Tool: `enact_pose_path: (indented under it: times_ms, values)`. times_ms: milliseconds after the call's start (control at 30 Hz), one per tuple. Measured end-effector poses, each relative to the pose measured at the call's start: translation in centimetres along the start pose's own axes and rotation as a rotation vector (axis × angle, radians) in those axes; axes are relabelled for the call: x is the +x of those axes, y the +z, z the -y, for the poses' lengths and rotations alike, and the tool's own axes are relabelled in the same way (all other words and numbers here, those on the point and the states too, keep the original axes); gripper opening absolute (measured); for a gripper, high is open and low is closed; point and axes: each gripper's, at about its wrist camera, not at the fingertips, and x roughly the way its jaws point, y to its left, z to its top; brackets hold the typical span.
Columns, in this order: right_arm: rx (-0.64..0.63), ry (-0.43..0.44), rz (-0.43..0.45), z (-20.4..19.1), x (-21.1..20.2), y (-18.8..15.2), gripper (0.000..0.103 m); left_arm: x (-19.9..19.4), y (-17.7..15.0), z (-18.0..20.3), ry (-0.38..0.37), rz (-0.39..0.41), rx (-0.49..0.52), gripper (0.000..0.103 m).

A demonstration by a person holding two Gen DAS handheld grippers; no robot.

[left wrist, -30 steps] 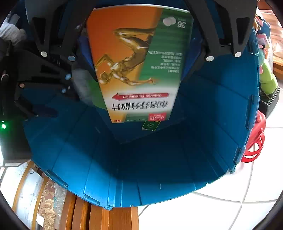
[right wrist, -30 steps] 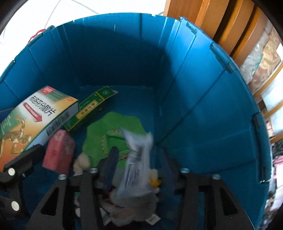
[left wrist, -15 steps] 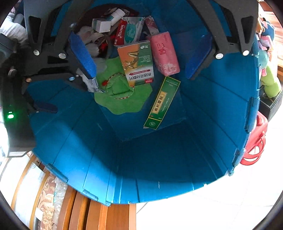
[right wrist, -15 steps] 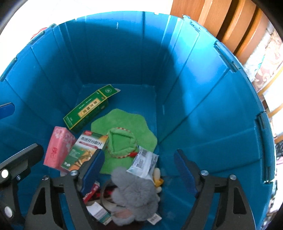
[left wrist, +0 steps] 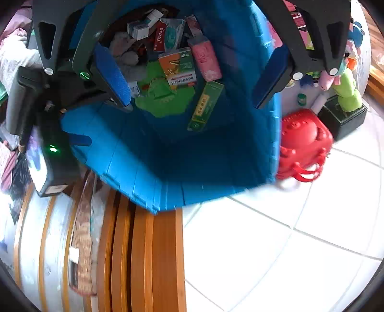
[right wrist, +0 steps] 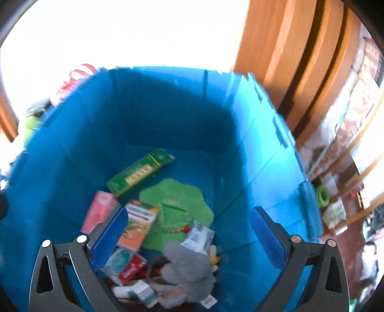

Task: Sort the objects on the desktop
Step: 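Move both tools back from the crate to the heap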

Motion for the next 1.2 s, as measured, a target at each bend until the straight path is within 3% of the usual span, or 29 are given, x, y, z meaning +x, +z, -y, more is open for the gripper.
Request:
enact_pose_path:
  times_ms: [233, 400, 600, 900, 1067, 1200]
  values:
    - [0.041, 0.07, 0.215, -4.2, -8.1, -2.6, 0.103, -7.1, -3.5, -4.2, 0.019, 0.184, -0.119, 0.102]
    - [0.072, 0.164, 0.322, -8.0, -11.1, -4.5, 0.103, -11.0, -7.3, -8.3, 0.142, 0.273, -0.187, 0.102]
    - [0.069, 0.264, 0.424, -13.6, -13.0, -5.9, 0.103, -14.0, -12.0, -13.2, 0.254, 0.314, -0.227, 0.102]
    - [-0.05, 0.346, 0.481, -23.0, -14.5, -6.7, 0.103, -17.6, -19.2, -20.4, 0.373, 0.308, -0.35, 0.102]
    - [-0.107, 0.419, 0.472, -27.5, -14.2, -7.3, 0.103, -18.6, -24.3, -24.8, 0.434, 0.238, -0.417, 0.102]
    - [-0.199, 0.447, 0.444, -32.0, -12.8, -8.9, 0.103, -17.9, -29.4, -28.4, 0.463, 0.115, -0.484, 0.102]
